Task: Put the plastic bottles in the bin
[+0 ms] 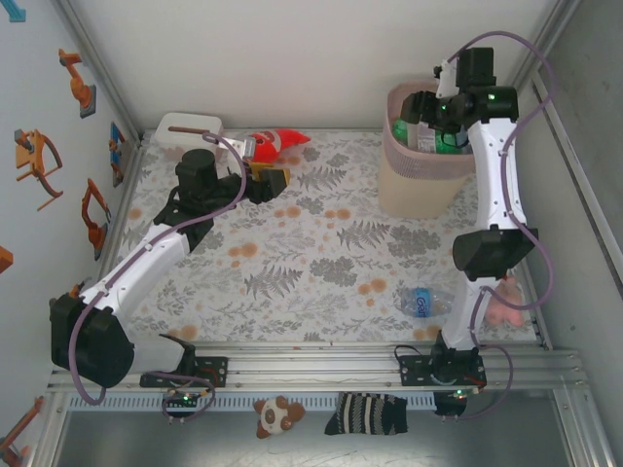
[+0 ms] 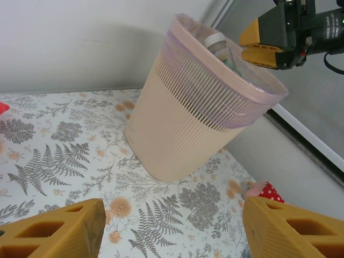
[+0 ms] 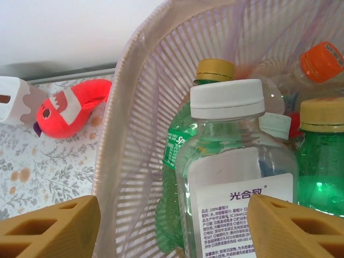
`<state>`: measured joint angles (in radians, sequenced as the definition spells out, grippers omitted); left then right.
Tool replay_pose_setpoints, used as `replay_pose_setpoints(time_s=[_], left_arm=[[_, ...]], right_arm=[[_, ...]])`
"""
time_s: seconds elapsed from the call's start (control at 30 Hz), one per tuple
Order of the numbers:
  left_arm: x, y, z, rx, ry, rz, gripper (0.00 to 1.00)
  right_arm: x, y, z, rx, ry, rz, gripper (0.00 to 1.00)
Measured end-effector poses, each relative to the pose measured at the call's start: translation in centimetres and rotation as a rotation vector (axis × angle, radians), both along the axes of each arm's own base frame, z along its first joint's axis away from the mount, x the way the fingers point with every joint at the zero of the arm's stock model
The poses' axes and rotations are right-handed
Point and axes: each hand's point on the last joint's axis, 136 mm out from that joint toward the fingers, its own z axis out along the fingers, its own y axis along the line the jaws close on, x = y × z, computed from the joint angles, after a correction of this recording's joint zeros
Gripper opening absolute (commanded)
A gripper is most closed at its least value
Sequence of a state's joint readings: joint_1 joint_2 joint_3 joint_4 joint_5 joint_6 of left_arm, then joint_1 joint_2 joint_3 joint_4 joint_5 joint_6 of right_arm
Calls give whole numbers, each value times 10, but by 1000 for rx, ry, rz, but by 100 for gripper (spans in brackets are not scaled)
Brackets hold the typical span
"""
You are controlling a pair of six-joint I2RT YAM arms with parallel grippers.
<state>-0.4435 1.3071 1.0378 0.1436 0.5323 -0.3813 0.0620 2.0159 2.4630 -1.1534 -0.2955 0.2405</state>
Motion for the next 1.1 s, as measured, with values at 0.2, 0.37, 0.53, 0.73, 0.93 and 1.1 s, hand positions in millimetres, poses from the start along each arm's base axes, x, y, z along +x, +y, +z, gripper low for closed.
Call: replay_pose_setpoints(time_s=[0.2, 0.37, 0.53, 0.73, 0.93, 1.1], left_arm=[[0, 0, 0, 0, 0, 0, 68], [0, 0, 1, -5, -1, 1, 67], [0, 0, 1, -7, 0, 1, 68], [0, 0, 1, -7, 0, 2, 67], [1, 1, 1, -11, 7, 5, 67], [3, 2, -1, -14, 21, 12, 67]], right_arm=[[-1, -3, 1, -11, -11, -13, 38], [1, -5, -16, -29, 24, -13, 32], [6, -11, -32, -70, 44, -30, 28], [7, -15, -32, -98, 37, -44, 25], [0, -17, -29, -134, 49, -63, 28], [-18, -28, -19, -165, 60, -94, 32]])
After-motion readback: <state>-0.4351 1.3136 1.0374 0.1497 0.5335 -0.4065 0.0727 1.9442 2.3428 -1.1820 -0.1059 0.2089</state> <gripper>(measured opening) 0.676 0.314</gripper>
